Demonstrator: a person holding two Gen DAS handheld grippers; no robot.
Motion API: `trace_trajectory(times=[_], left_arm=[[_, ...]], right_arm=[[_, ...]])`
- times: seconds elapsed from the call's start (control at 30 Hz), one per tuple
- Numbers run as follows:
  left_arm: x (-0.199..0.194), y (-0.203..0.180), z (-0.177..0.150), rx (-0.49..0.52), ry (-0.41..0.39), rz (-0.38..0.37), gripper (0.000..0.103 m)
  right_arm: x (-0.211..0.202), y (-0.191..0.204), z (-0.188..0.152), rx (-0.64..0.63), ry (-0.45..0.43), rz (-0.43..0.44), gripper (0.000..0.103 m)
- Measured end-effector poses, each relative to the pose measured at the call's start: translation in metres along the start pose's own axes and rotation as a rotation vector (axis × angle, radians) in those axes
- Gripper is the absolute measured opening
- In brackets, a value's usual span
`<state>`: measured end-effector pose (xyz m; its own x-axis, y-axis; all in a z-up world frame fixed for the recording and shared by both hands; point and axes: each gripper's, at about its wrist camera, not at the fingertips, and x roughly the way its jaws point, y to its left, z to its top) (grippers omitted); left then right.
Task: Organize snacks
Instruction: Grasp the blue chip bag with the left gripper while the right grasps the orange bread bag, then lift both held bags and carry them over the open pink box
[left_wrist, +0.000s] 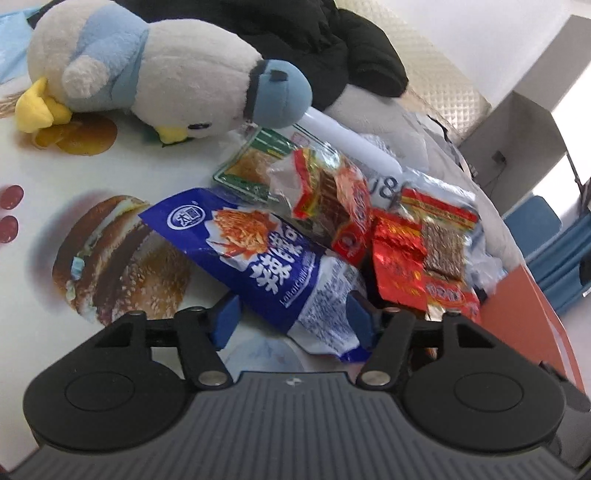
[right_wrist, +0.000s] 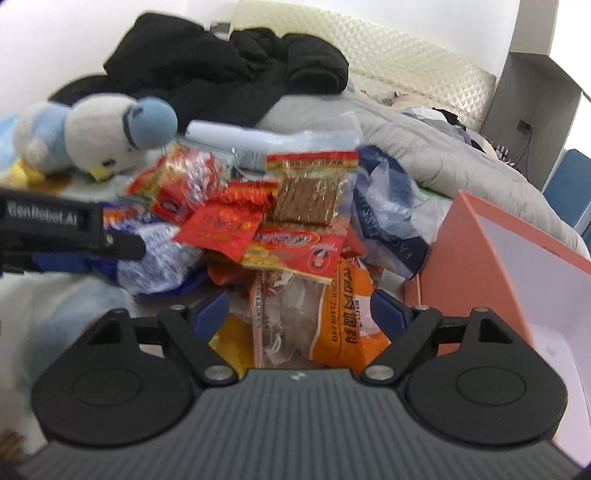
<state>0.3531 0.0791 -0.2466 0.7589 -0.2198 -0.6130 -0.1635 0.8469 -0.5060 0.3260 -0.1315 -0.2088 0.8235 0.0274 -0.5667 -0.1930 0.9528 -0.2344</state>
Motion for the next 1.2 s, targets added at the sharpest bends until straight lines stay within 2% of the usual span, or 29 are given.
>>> trace_trajectory(times=[0.13,0.2,0.3,0.6,0.83,1.2], left_arm=[[0.006,0.001,0.002,-0.013,-0.014,0.005,0.050],[0.007,0.001,0.002,-0.020,-0.003,-0.004,0.039],[0.004,-0.002,-0.002,-0.006,0.005,0.013,0.026],[-0.035,-0.007,-0.019,0.010,0.026,0.025,0.019],[-0.089,0.005,-0.050,0.012,0.064,0.025,0.019],[-0.175,0.022,-0.092,0.016,0.078,0.060,0.019]], right_arm=[[0.013,0.004,-0.001,-0.020,0.035,-0.024,0.068],[0.012,0.005,0.000,-0.038,0.033,-0.039,0.057],[0.007,0.005,0.001,-0.044,0.030,-0.042,0.051],[-0.023,0.021,-0.012,-0.094,0.045,-0.025,0.048],[-0.065,0.032,-0.032,-0.110,0.050,-0.001,0.047],[-0.137,0.046,-0.068,-0.145,0.049,0.054,0.047]])
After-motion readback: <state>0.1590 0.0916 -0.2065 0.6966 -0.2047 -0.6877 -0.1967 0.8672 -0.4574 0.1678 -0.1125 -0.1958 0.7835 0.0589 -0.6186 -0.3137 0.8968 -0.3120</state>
